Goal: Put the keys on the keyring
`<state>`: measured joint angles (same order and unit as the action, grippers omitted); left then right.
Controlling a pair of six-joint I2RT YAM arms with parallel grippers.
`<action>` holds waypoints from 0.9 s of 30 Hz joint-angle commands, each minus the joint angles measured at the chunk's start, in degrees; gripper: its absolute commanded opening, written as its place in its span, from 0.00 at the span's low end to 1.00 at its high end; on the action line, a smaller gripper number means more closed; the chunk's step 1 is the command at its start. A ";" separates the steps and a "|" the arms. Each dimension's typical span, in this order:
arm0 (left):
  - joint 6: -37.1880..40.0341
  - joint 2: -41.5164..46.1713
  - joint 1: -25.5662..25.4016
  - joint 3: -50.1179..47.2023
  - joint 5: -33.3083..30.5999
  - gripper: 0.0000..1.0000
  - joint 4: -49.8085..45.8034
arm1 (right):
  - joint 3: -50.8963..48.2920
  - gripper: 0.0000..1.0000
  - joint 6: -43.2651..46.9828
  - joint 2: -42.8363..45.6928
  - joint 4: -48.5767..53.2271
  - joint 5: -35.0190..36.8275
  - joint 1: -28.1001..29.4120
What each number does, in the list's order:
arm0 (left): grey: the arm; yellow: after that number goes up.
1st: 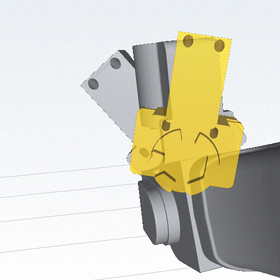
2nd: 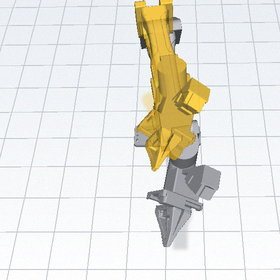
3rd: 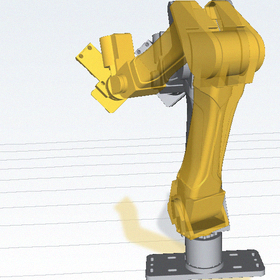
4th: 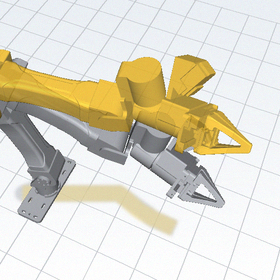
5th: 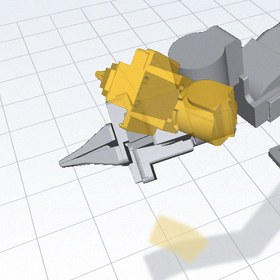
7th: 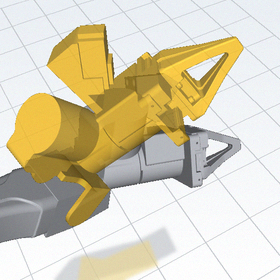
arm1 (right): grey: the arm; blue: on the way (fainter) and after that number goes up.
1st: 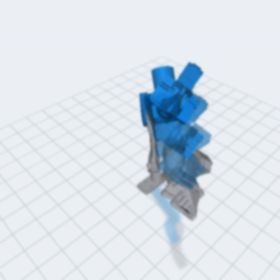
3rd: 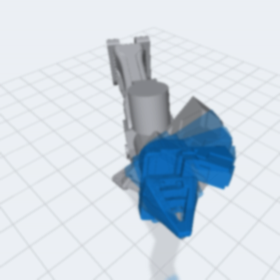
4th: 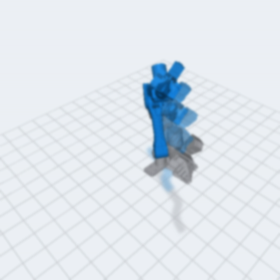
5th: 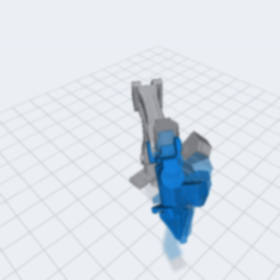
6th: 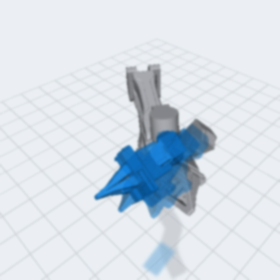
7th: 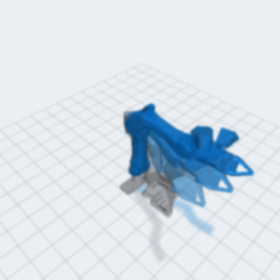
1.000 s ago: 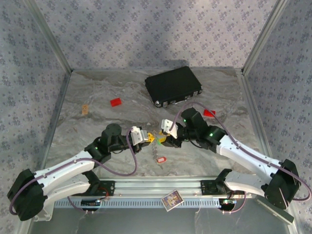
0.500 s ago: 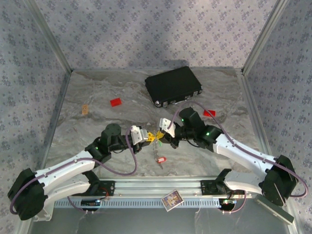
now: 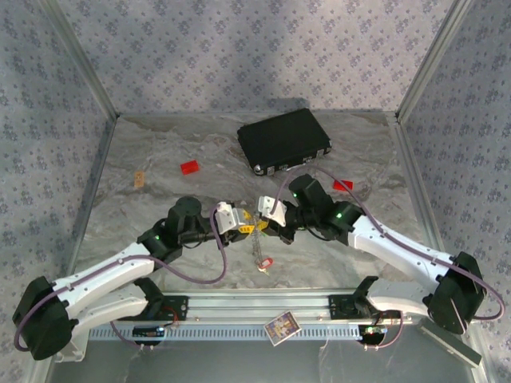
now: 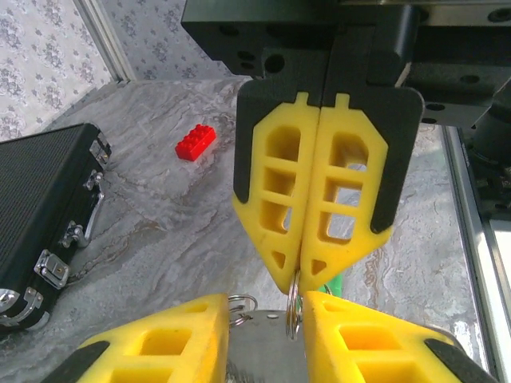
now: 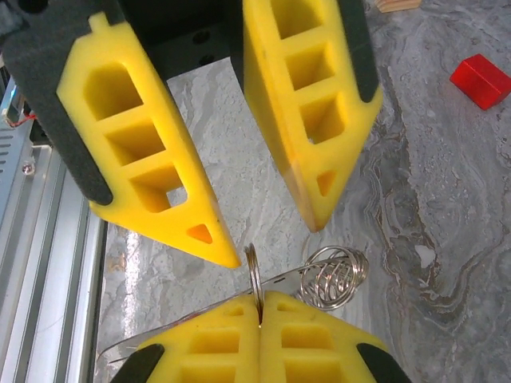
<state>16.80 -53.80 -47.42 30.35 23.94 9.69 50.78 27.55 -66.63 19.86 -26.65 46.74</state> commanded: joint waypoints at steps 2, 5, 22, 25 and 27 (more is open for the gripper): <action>2.19 -1.03 -0.53 2.24 0.98 0.28 -4.00 | 4.17 0.00 3.40 -0.95 4.63 3.08 1.64; 2.62 -1.84 -0.50 2.88 1.58 0.26 -4.55 | 5.36 0.00 4.29 -1.63 5.50 3.89 2.60; 2.36 0.44 -0.52 0.17 2.31 0.00 -0.66 | 2.03 0.26 1.70 1.05 0.99 2.04 1.22; 0.60 1.43 -0.56 -2.20 2.24 0.00 3.38 | -0.86 0.29 -0.59 2.82 -0.96 -0.14 -0.48; -0.61 2.20 -0.57 -4.02 2.07 0.00 6.47 | -2.46 0.30 -2.07 3.44 -2.35 -1.16 -0.99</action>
<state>18.31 -53.28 -47.70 27.97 25.04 9.69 50.41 28.71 -64.45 20.32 -24.64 46.41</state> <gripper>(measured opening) 0.046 0.294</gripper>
